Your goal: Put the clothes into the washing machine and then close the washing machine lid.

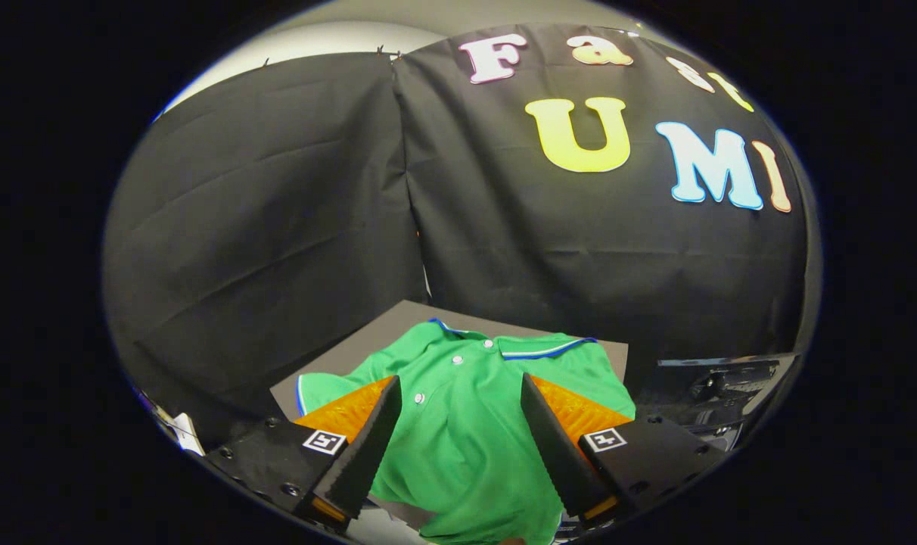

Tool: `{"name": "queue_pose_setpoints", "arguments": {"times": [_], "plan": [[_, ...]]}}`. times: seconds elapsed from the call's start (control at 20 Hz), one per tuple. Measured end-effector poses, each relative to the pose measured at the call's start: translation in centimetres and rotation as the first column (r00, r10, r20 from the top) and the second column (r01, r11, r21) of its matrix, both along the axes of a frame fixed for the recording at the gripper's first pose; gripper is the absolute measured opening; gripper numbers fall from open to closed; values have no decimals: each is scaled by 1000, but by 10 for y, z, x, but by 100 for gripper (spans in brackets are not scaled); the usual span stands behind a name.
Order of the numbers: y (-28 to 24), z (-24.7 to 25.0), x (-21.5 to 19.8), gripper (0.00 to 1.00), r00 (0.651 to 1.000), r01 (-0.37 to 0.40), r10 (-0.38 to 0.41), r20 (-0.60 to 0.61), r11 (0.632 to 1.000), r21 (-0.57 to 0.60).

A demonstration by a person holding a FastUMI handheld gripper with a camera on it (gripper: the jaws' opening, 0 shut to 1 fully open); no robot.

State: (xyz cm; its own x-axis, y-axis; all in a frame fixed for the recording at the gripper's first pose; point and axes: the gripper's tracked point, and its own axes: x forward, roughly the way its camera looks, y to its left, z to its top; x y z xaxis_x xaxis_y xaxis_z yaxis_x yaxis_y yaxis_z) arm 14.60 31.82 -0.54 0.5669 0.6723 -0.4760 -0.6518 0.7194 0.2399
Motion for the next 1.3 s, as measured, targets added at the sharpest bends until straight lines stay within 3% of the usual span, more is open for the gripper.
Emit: {"name": "queue_pose_setpoints", "arguments": {"times": [0.25, 0.4, 0.55, 0.8, 1.3], "plan": [[14, -29, 0, 98, 1000, -12, 10, -27, 995, -98], [7, -38, -3, 50, 999, 16, -21, -36, 990, -142], [1, -20, 4, 2, 998, 68, -68, 3, 994, -88], [-9, 11, 14, 2, 990, 87, -81, 120, 995, -46], [-65, 43, 33, 2, 976, 121, -120, 182, 993, 8]]}}
